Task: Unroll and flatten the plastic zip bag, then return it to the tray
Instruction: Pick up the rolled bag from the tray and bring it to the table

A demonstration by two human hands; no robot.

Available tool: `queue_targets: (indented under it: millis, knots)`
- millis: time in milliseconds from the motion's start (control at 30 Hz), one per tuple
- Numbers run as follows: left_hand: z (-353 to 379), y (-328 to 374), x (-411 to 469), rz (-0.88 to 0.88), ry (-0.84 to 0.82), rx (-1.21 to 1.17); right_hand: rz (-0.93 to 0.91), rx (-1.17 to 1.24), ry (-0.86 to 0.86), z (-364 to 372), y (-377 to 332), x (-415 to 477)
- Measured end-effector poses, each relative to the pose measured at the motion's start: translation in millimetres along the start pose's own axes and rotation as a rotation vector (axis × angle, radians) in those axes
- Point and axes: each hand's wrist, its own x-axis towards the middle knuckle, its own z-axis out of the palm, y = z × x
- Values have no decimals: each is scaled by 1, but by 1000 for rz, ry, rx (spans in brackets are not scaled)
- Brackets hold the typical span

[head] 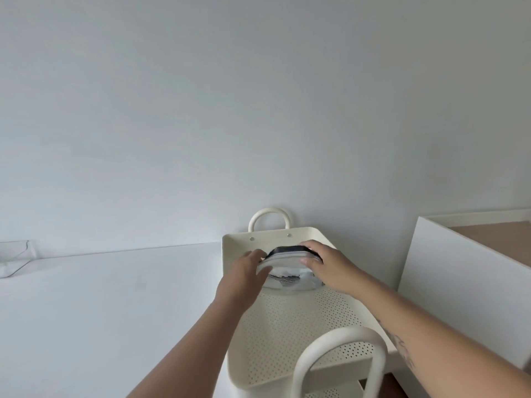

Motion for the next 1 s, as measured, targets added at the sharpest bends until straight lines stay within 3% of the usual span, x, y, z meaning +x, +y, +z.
queue_targets:
  millis: [100,200,500,833,1000]
  knots:
    - [-7,0,5,-129,94,-114,45,39,105,-2,-5,5]
    - [-11,-4,5,-250,71,-321,45,83,186,-5,-13,11]
    - [-47,16,28,-297,196,-539,-9,249,356,-12,-57,30]
    - [-146,-10,23,-188,439,-564,-271,373,537,28,-159,58]
    - [-178,-58,-6,-221,566,-456,-288,459,476,98,-188,72]
